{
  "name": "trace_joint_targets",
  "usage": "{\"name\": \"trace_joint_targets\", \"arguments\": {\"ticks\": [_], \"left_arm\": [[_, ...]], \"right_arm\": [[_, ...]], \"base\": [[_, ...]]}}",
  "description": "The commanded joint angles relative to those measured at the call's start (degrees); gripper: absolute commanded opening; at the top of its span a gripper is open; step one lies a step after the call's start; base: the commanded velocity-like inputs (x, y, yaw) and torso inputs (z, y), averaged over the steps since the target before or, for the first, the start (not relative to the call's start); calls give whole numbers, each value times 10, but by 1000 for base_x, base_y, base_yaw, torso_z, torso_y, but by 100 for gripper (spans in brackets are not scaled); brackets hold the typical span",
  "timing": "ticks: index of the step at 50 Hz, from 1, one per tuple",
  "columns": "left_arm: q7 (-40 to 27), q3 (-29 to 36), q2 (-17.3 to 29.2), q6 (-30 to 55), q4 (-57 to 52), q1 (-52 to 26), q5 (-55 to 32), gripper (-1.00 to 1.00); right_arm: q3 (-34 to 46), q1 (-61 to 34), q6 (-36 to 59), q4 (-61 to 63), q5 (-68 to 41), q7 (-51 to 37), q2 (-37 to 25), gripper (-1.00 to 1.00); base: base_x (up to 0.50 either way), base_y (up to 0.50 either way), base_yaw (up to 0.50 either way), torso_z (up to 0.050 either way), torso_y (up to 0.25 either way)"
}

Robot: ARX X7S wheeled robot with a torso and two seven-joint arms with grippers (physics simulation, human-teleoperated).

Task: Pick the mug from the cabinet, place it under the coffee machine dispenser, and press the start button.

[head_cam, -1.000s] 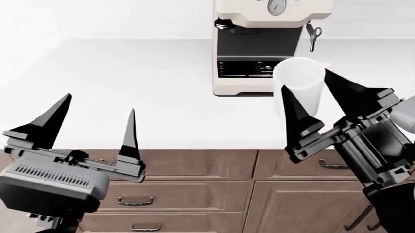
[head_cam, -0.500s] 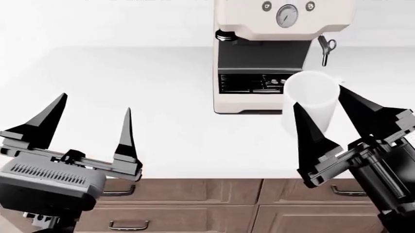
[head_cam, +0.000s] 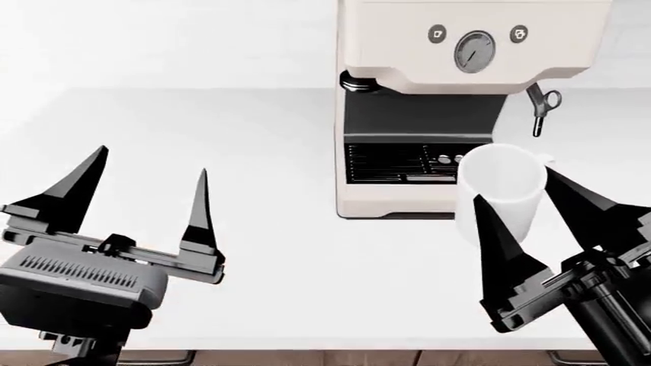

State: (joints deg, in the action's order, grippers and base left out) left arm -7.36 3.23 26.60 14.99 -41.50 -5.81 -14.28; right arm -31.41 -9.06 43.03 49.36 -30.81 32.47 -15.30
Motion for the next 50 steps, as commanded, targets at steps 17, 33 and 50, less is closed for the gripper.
{"name": "trace_joint_targets", "arguments": {"ticks": [17, 33, 50], "left_arm": [[2, 10, 5, -5, 2, 11, 2, 100], [1, 10, 10, -17, -6, 22, 5, 100], [5, 6, 10, -43, -1, 33, 0, 100]], "right_arm": [[81, -45, -39, -36, 54, -34, 20, -100], [100, -67, -42, -57, 65, -58, 26, -100], [154, -107, -42, -102, 92, -84, 29, -100]], "base": [[0, 0, 0, 1, 1], [0, 0, 0, -43, 0], [0, 0, 0, 0, 0]]}}
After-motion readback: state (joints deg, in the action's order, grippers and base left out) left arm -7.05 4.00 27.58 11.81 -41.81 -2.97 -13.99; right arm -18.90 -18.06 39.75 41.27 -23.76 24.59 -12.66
